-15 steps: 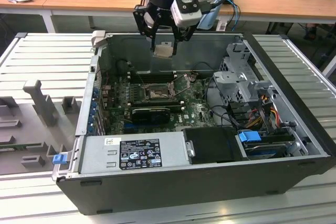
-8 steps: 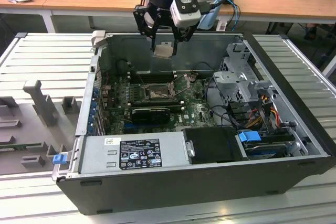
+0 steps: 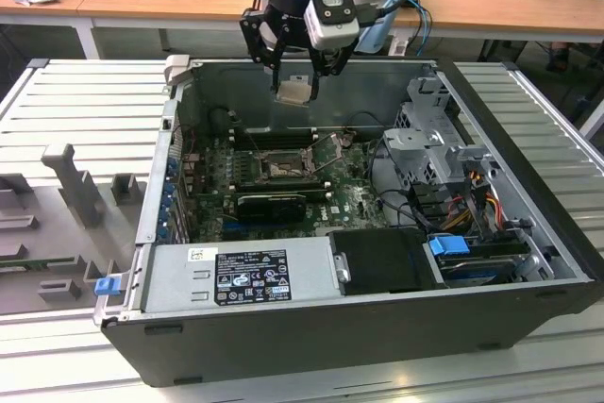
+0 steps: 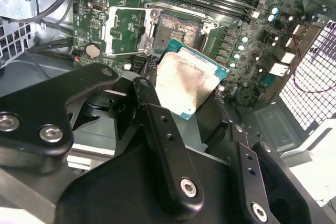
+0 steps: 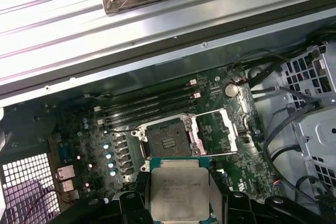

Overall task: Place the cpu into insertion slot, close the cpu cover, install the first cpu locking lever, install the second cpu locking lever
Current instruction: 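Place the cpu into insertion slot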

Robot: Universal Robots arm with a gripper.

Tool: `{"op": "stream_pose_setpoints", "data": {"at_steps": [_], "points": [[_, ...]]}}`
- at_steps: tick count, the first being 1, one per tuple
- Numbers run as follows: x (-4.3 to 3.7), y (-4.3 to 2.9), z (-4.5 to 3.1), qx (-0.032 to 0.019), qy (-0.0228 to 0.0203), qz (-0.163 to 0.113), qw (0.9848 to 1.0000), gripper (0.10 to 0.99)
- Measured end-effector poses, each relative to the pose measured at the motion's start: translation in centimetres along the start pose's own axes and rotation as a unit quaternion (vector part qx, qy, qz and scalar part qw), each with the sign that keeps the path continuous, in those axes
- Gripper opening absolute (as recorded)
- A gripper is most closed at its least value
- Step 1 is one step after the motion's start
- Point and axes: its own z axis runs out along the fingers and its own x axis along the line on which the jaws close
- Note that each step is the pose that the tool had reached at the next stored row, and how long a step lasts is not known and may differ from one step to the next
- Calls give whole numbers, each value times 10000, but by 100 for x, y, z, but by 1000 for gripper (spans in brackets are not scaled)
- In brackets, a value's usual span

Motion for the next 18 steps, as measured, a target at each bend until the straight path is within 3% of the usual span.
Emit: {"op": "stream_pose_setpoints", "data": {"at_steps": [18], "points": [[0,0,4,-5,-21,232,9997,541]]}}
